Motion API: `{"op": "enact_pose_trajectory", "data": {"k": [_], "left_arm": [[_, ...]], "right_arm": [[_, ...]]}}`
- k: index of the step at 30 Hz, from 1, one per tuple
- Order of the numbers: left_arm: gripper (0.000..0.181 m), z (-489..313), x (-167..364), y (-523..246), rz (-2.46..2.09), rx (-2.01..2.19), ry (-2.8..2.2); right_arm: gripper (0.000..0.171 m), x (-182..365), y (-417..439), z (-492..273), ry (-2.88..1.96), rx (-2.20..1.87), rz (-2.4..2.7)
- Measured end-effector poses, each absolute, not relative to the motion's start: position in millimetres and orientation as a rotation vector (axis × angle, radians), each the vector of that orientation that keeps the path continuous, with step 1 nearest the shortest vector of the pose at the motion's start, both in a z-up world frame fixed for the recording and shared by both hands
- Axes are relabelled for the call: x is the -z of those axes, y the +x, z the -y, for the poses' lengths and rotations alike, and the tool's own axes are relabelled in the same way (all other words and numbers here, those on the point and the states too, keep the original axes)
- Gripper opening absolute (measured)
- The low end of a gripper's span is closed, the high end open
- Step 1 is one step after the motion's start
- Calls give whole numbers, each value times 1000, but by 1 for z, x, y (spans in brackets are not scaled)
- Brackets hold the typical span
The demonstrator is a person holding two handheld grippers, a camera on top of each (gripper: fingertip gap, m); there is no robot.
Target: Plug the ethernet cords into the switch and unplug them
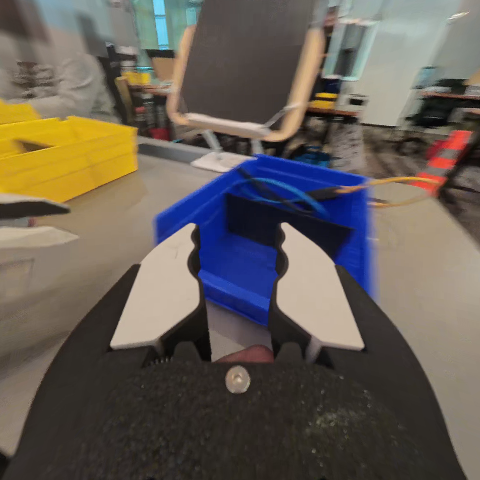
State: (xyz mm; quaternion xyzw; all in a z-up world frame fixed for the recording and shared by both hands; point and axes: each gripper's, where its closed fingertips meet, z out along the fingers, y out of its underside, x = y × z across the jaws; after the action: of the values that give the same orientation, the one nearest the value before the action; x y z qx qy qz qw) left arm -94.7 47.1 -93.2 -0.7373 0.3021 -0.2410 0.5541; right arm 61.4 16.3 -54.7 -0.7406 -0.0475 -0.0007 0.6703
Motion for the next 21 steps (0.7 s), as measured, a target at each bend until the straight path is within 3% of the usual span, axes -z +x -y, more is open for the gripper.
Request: {"op": "enact_pose_trajectory", "data": {"k": [4,6,8,10,14,21], "left_arm": [[68,-66,106,-30,-717,584,-1779],[67,-80,116,-13,-727,534,-1811],[64,-93,120,-3,-705,514,-1848],[50,-105,130,1,-701,482,-1905],[9,-112,131,2,-699,451,-1967],[6,-123,117,-70,-568,414,-1978]], "right_arm": [[47,50,145,5,-1672,56,-212],[38,73,167,4,-1713,40,-294],[42,104,168,-5,-1810,14,-298],[46,131,165,-19,-1932,18,-288],[5,142,173,-33,-1989,93,-449],[2,107,109,-54,-1910,202,-264]]}}
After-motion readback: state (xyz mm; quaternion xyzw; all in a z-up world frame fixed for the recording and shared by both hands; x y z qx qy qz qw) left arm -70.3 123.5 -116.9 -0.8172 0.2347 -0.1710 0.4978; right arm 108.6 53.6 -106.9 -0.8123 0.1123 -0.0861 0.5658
